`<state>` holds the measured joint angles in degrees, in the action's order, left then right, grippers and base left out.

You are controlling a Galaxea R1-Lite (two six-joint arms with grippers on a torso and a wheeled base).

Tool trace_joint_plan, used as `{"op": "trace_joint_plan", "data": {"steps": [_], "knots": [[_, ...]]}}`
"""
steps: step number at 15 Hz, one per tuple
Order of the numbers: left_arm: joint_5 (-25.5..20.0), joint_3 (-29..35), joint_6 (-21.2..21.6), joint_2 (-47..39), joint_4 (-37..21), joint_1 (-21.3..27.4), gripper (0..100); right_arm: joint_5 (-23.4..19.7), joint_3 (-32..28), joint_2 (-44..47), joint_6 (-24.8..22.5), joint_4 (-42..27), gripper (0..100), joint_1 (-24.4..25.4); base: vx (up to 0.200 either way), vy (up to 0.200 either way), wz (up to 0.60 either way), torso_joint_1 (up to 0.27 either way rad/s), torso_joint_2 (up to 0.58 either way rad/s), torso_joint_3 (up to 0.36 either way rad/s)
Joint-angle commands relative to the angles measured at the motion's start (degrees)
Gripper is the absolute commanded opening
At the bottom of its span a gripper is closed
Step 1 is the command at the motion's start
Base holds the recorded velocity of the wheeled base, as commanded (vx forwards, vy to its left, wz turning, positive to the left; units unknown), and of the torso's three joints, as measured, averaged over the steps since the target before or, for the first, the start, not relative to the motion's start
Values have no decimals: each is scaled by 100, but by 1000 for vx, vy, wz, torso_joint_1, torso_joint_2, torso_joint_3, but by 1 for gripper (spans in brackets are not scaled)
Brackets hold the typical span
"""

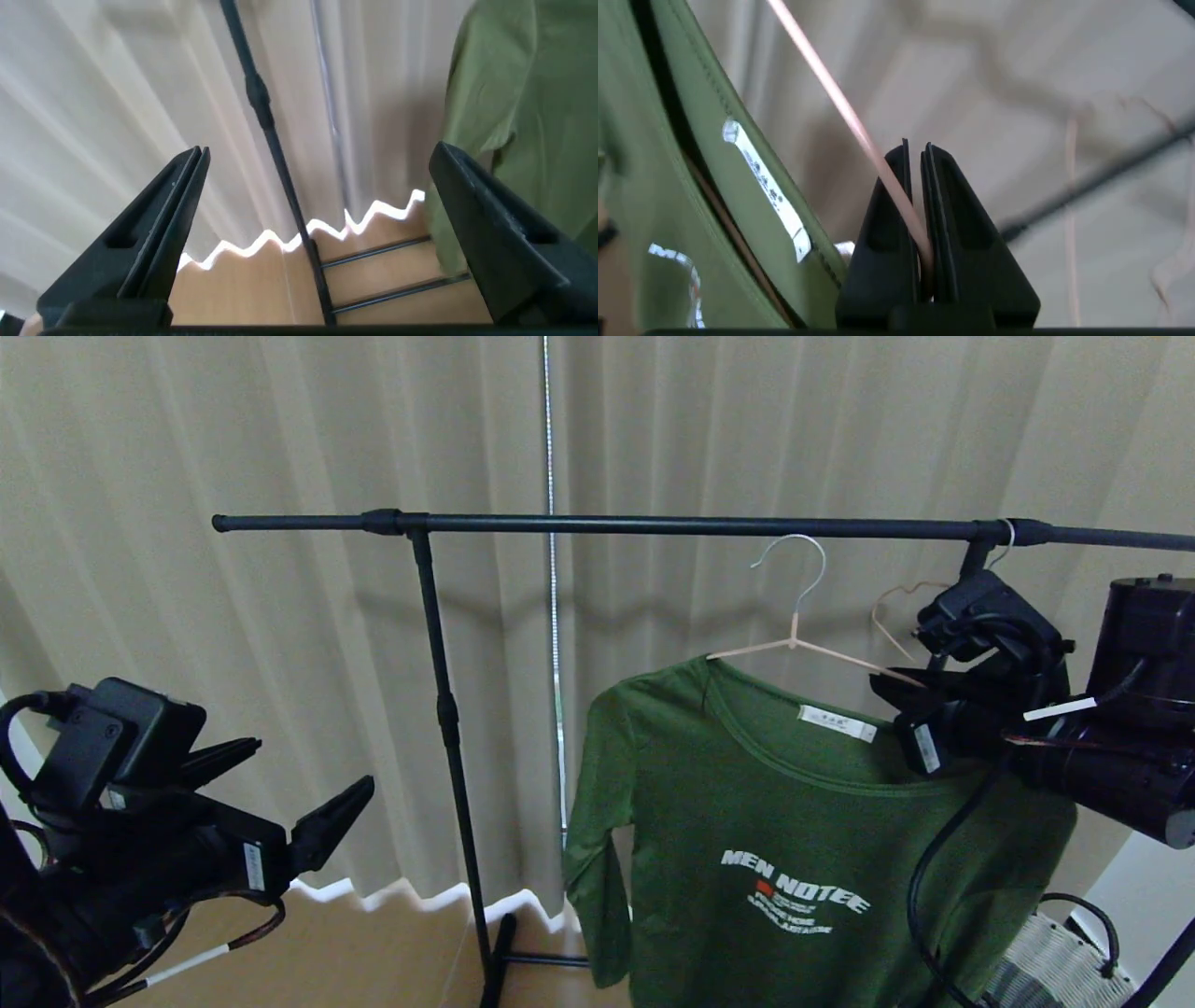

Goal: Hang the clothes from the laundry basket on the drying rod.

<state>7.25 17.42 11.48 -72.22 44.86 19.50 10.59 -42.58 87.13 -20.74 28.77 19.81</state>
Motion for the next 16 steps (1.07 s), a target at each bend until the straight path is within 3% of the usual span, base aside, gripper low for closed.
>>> {"op": "trace_joint_plan", "data": {"steps": [1, 7, 16], "knots": [[4, -46, 21, 50, 5, -96, 100, 215, -66, 15, -1, -126, 0, -241, 0, 0, 0, 0, 0, 0], [-5, 16, -15, 120, 5, -105, 100, 681, -356, 6, 8, -64, 0, -487, 0, 0, 0, 0, 0, 0], [-5, 33, -6, 120, 5, -70, 100, 857, -426, 33, 8, -56, 0, -601, 200, 0, 0, 1, 2, 2]]}}
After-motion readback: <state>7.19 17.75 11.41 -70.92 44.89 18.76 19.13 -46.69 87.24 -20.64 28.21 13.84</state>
